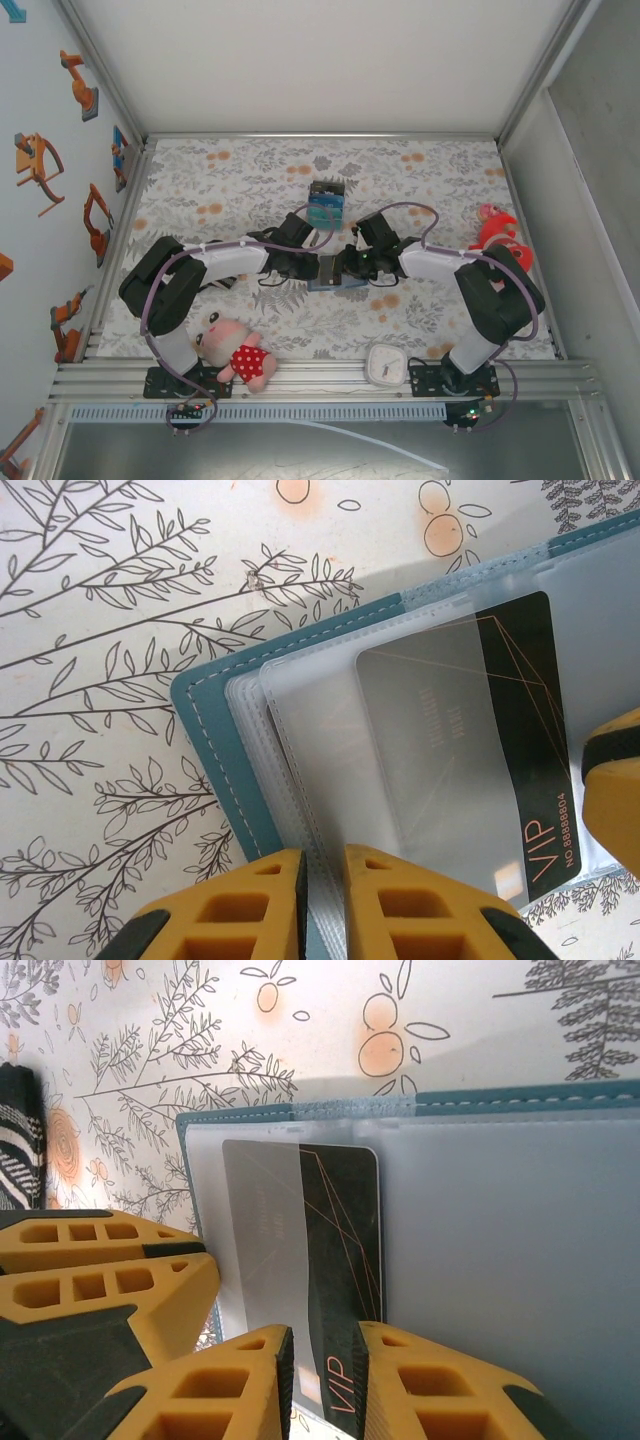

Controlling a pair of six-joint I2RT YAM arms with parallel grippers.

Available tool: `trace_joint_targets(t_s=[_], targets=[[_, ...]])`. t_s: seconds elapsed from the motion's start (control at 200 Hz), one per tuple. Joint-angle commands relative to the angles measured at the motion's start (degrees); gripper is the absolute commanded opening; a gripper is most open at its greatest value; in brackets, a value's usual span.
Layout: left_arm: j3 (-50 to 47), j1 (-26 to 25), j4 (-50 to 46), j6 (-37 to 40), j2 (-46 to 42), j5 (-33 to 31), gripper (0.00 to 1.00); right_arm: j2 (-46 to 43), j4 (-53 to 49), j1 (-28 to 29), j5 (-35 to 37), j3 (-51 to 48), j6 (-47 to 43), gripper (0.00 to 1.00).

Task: Take the credit cards out of the card holder

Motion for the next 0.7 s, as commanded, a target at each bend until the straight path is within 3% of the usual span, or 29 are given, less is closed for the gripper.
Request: trace_joint_targets(t_s=[0.0, 0.421, 0.696], targets=[[0.1, -0.5, -5.1, 1.4, 2.0, -1.2, 0.16, -0.5, 0.3, -0.6, 0.2, -0.9, 0.7, 0.23], [0.3, -0.4, -5.3, 1.5, 2.4, -1.0, 0.16, 3.5, 3.1, -1.5, -0.6, -2.4, 1.4, 0.23], [0.5, -0.5, -5.2, 1.6, 3.2, 0.0, 0.16, 5.8, 17.8, -2.8, -8.2, -6.9, 6.3, 0.23]])
